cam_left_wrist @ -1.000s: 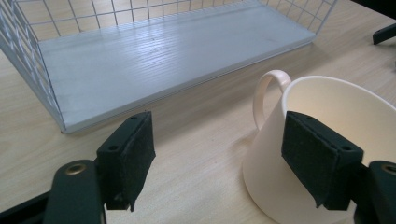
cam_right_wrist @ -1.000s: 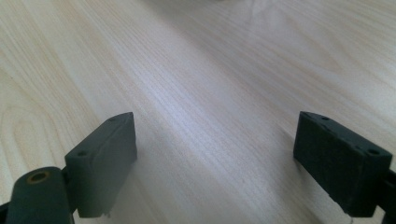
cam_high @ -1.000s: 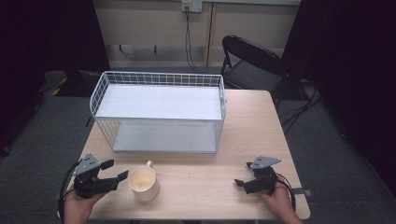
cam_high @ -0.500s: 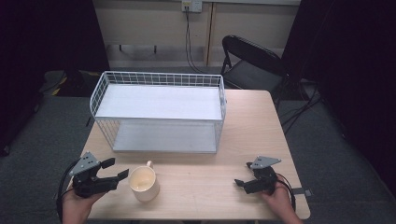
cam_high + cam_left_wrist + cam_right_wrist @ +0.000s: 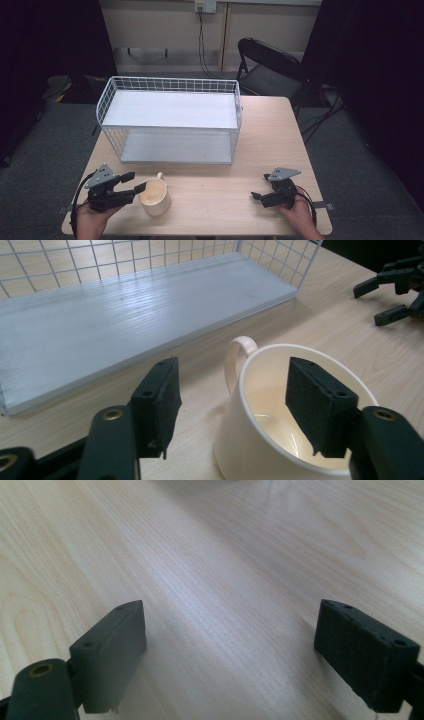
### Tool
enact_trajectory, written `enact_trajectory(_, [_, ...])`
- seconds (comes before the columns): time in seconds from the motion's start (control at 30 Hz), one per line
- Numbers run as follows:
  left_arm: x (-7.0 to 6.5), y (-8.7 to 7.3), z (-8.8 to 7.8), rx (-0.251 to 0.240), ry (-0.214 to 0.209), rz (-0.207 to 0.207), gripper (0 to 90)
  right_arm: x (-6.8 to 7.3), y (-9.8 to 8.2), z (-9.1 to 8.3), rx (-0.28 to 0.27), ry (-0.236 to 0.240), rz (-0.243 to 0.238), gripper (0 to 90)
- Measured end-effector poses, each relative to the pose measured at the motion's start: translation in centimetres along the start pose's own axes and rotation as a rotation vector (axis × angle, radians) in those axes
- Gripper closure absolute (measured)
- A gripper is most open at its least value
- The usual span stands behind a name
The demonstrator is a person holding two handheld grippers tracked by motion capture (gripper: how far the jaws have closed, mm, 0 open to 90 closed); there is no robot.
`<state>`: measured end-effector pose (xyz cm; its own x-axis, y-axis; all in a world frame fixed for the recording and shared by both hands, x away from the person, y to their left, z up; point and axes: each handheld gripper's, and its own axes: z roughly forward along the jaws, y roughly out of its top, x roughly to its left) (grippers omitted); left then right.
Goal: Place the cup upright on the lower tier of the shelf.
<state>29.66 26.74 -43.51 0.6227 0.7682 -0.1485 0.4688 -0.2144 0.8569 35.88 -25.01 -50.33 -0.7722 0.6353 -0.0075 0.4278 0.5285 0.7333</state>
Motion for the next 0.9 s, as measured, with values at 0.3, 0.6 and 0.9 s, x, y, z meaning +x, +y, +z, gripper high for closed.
enact_trajectory(0.3, [-0.6, 0.0, 1.3, 0.022, 0.01, 0.039, 53.8, 0.0, 0.0, 0.0, 0.0, 0.0, 0.0, 12.7])
enact_trajectory(0.6, [-0.6, -0.1, 1.7, 0.038, 0.046, 0.062, 65.3, 0.0, 0.0, 0.0, 0.0, 0.0, 0.0, 12.7])
enact_trajectory(0.9, [-0.6, 0.0, 1.8, 0.052, 0.06, 0.061, 74.7, 0.0, 0.0, 0.0, 0.0, 0.0, 0.0, 12.7])
